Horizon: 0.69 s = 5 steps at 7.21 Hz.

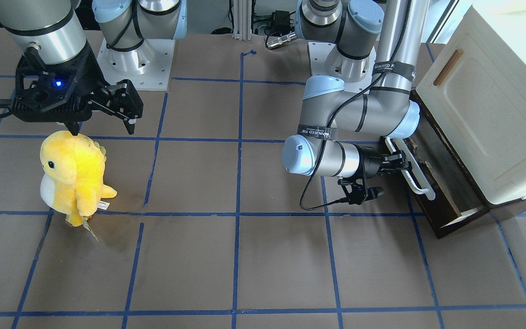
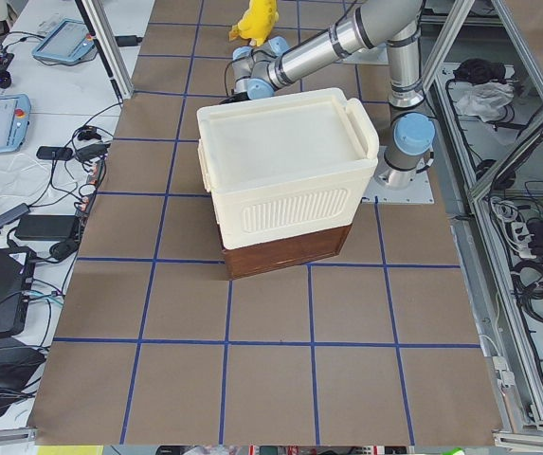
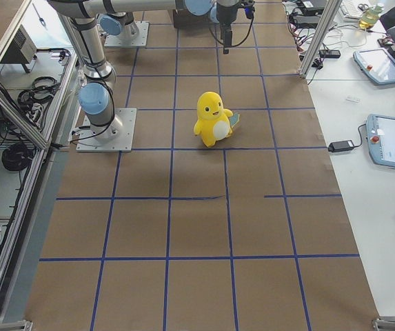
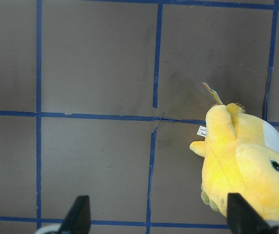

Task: Pull drawer sideways
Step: 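Pull the white handle with the left gripper, sliding the drawer outward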

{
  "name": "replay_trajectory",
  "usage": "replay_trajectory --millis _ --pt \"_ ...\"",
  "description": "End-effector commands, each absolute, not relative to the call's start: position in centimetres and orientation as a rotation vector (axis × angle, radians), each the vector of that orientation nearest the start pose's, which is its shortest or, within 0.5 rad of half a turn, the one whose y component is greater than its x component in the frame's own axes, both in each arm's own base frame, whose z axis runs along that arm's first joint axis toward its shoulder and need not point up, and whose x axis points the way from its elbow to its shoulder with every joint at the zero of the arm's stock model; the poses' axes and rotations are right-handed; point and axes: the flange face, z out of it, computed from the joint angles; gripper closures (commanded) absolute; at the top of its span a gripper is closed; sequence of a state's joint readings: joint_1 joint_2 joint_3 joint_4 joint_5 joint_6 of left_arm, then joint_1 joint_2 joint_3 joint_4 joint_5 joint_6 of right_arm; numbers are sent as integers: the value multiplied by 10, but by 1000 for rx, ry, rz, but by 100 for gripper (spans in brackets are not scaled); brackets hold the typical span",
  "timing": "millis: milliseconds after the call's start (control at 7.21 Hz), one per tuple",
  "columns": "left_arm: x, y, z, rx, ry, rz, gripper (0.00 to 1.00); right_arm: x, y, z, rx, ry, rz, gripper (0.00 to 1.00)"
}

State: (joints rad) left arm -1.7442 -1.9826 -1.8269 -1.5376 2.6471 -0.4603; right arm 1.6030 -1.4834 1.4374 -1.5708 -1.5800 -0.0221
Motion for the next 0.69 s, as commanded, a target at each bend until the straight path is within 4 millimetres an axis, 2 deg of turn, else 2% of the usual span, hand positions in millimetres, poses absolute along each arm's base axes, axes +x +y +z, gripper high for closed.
replay_trajectory --millis 0,277,555 --pt "-153 -514 212 126 1968 223 90 149 -529 509 -84 3149 -73 0" --pt "-166 -516 218 128 1991 203 90 149 -529 509 -84 3149 -73 0" --pt "-166 -516 219 131 1988 202 90 149 -529 509 -84 3149 -73 0"
